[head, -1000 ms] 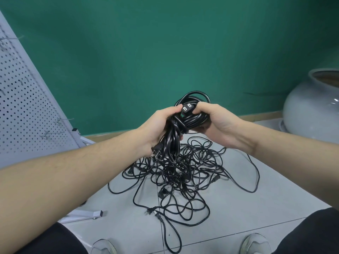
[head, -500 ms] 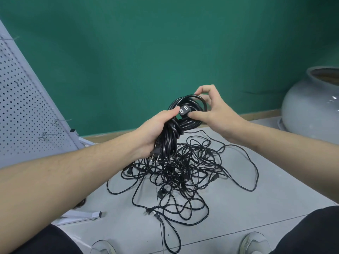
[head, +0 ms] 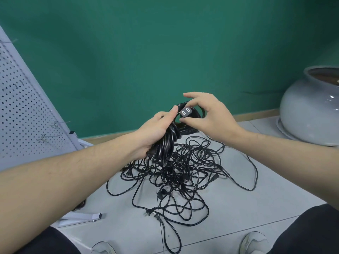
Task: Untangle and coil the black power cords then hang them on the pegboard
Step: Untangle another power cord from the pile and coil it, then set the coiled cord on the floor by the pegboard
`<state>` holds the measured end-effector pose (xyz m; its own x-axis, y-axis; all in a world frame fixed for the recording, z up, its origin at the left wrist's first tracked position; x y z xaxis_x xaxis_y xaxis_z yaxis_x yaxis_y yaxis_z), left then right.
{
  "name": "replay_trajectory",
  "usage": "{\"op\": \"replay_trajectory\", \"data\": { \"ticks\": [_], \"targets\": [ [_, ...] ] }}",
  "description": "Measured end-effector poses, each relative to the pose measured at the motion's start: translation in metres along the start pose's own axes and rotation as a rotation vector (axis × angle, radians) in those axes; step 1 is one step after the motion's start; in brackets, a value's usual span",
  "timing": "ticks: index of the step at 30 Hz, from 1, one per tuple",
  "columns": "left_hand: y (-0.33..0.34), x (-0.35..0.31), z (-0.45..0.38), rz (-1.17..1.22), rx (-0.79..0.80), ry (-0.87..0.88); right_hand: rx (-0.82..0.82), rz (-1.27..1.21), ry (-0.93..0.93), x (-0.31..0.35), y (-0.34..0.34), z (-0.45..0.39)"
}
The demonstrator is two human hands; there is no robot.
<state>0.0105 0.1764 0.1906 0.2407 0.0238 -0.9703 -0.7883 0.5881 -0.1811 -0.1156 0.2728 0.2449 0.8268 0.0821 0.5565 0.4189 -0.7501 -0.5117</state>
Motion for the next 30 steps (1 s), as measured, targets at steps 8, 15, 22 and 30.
{"op": "replay_trajectory", "data": {
  "ticks": [8, 15, 22, 30],
  "targets": [
    [0.006, 0.014, -0.003, -0.619, 0.111, 0.261, 0.099, -0.322, 0.309, -0.004, 0.020, 0.013],
    [-0.001, 0.016, -0.005, -0.703, 0.169, 0.394, 0.148, -0.443, 0.576, -0.003, 0.031, 0.014],
    [-0.016, 0.031, -0.003, -0.485, 0.087, 0.185, 0.177, -0.585, 0.692, 0.003, 0.059, 0.015],
    [-0.057, 0.055, -0.010, -0.564, -0.039, 0.062, 0.221, -0.489, 0.658, 0.008, 0.106, 0.011]
  ]
}}
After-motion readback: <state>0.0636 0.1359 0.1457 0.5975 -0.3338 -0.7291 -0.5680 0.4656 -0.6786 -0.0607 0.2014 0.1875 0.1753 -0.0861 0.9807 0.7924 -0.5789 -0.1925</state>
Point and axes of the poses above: each hand's wrist, its own z-axis away from the middle knuckle, its own y-axis out of the palm, x = y × z, the point moved 7 cm from there along -z, towards the middle knuckle, and after that the axes turned 11 degrees about -x, right-handed, at the moved point
